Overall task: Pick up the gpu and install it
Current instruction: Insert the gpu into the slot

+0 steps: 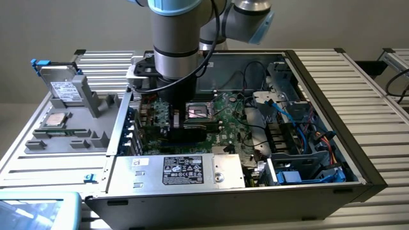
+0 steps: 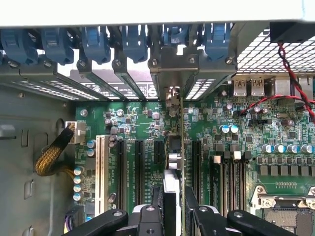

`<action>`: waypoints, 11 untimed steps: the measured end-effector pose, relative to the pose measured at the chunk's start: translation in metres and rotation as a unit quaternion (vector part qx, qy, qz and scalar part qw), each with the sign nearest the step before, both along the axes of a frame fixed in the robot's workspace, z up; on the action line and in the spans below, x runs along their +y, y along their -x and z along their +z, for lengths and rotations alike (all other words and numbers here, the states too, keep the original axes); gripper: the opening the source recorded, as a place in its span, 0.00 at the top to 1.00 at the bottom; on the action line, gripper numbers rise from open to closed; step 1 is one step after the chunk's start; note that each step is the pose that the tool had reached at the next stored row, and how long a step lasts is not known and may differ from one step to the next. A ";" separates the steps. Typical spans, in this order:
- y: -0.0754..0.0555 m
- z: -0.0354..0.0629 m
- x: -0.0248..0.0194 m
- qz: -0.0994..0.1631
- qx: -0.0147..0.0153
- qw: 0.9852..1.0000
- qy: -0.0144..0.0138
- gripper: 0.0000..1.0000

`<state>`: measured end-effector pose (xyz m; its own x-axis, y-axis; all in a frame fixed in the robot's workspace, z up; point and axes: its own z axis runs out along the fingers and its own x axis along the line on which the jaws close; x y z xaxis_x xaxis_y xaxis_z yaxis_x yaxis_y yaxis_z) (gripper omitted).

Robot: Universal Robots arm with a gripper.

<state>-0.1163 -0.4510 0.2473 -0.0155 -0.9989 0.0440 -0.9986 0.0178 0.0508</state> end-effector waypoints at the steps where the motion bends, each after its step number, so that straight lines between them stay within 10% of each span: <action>1: 0.000 0.0000 0.0000 0.000 0.000 1.000 0.000 0.72; 11: 0.001 -0.0004 0.0001 0.000 -0.001 1.000 -0.004 0.72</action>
